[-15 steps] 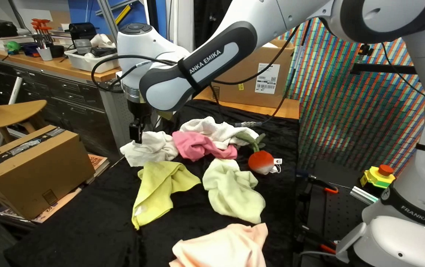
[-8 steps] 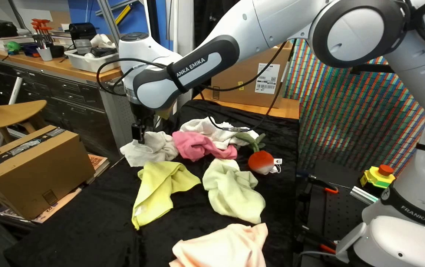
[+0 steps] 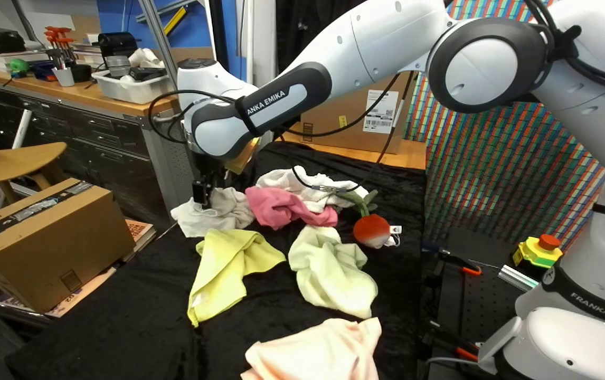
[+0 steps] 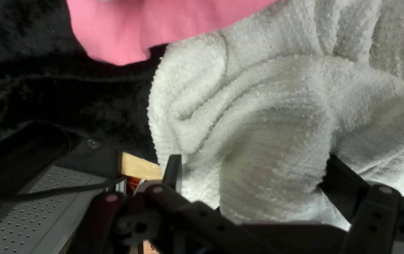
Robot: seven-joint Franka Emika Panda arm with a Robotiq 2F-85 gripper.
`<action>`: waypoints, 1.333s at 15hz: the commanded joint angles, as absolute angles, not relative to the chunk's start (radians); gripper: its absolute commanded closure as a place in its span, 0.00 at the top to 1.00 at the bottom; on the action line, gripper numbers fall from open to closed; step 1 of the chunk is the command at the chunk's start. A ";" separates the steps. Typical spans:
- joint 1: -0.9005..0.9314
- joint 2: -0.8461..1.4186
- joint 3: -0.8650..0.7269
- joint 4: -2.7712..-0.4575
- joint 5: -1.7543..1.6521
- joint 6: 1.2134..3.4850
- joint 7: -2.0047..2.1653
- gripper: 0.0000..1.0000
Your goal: Gather all the items on the table in one place
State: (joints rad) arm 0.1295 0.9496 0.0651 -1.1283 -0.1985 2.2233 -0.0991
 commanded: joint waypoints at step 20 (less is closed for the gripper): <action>0.154 0.868 0.059 -1.218 -0.167 2.285 -0.083 0.09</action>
State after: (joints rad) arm 0.1402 0.9477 0.0788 -1.1263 -0.1700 2.2339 -0.1081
